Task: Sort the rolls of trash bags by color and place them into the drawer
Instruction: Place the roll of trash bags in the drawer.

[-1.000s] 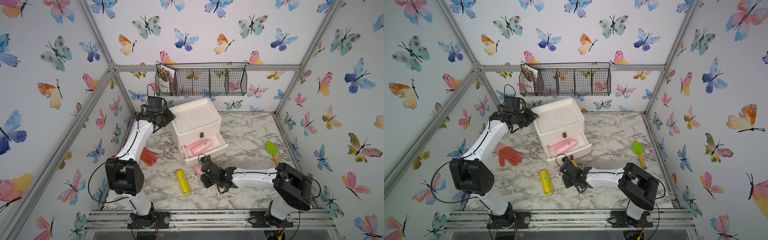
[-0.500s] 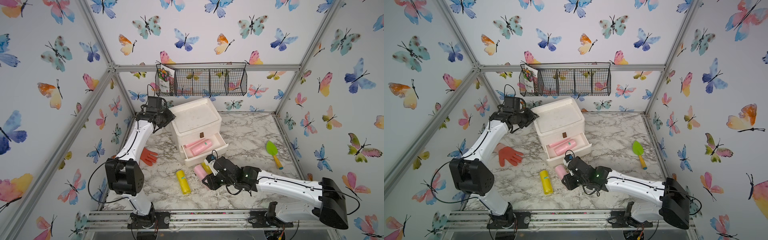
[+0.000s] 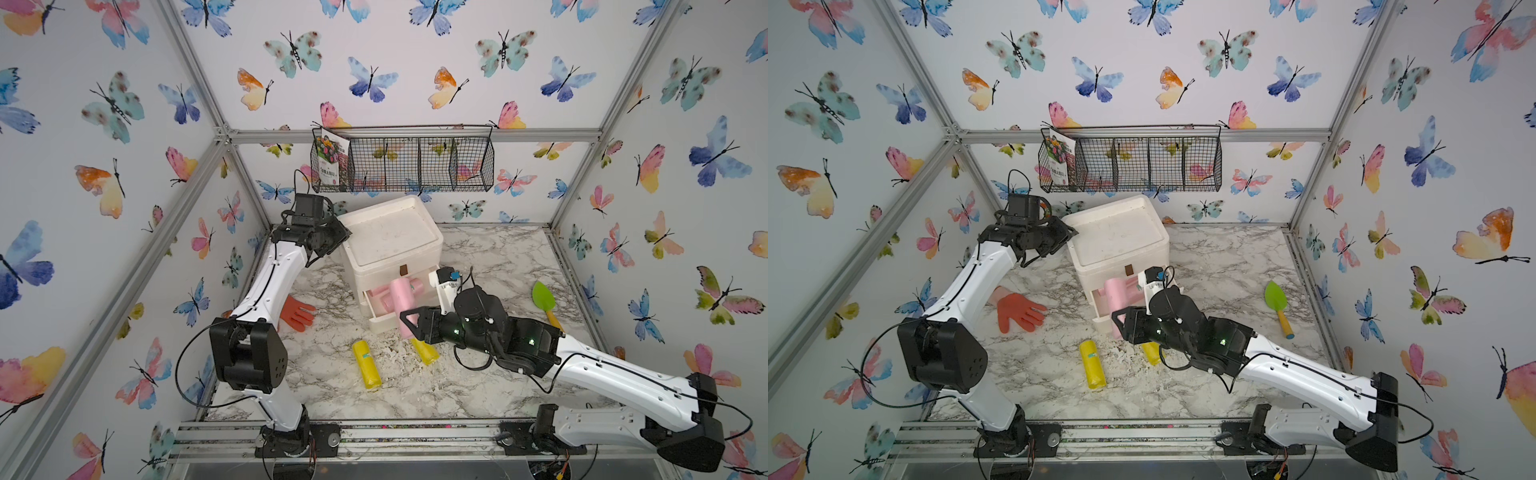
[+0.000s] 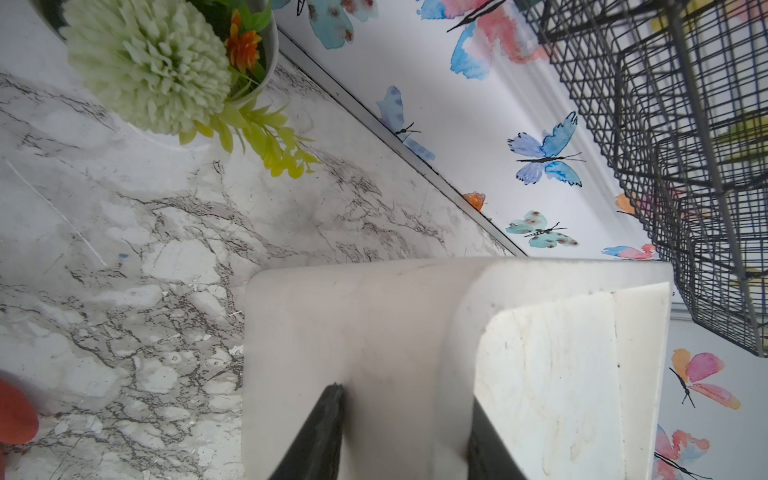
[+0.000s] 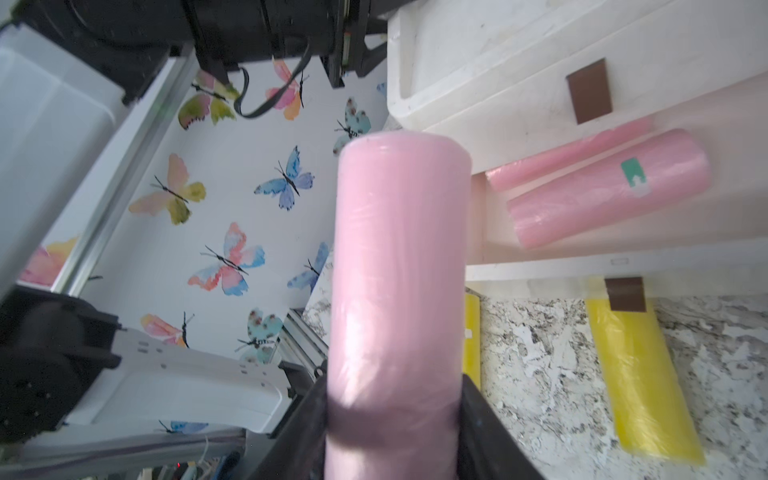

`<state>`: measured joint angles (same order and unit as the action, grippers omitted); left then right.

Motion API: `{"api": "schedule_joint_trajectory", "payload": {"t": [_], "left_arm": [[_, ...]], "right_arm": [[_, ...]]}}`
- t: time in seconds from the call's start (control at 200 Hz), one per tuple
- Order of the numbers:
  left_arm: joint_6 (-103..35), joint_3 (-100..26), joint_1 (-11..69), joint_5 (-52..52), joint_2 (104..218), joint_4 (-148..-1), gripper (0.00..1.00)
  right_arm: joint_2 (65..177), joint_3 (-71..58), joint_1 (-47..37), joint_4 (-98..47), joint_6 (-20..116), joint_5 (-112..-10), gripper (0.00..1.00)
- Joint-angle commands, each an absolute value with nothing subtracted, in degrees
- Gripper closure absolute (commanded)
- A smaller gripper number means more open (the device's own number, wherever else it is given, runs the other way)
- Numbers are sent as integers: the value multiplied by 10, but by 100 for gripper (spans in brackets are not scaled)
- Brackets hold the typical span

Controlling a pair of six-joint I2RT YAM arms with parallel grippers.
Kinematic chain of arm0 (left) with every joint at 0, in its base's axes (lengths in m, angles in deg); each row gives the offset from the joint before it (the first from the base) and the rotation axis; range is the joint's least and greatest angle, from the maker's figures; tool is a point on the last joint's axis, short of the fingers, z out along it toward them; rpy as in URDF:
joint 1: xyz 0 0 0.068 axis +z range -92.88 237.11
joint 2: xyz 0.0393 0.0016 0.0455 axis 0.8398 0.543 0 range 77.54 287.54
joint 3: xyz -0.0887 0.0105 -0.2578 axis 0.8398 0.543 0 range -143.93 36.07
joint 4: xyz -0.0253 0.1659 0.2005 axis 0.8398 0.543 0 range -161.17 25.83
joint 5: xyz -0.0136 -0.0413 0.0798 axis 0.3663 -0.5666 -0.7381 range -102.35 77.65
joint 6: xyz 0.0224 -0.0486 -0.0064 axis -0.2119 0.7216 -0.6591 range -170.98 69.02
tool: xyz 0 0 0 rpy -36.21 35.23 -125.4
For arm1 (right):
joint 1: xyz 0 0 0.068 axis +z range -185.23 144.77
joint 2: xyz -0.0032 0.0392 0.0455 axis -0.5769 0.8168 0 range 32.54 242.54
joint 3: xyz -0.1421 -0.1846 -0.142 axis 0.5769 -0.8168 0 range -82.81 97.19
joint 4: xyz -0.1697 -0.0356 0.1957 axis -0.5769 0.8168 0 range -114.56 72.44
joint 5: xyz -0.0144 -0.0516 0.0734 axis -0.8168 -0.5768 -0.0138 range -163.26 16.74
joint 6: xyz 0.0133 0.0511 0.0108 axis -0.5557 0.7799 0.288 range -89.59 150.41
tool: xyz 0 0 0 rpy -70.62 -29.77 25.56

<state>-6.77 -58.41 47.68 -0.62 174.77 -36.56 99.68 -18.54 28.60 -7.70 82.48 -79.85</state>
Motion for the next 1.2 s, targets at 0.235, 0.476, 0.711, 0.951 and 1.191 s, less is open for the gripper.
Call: {"api": "schedule_joint_trajectory", "payload": {"t": [0.235, 0.476, 0.711, 0.951, 1.191], "left_arm": [[-59, -566, 474, 51, 1736, -340, 61], [-59, -567, 476, 58, 1739, -344, 61], [-64, -556, 488, 65, 1733, -346, 62], [-64, -545, 492, 70, 1732, -352, 61], [-64, -546, 494, 69, 1734, -351, 62]], "right_arm": [[978, -333, 182, -272, 1079, -841, 55], [1043, -322, 179, -316, 1127, -856, 54], [1071, -326, 176, -332, 1153, -864, 50], [1093, -319, 175, -342, 1164, -856, 37], [1108, -299, 175, -352, 1131, -839, 37]]}}
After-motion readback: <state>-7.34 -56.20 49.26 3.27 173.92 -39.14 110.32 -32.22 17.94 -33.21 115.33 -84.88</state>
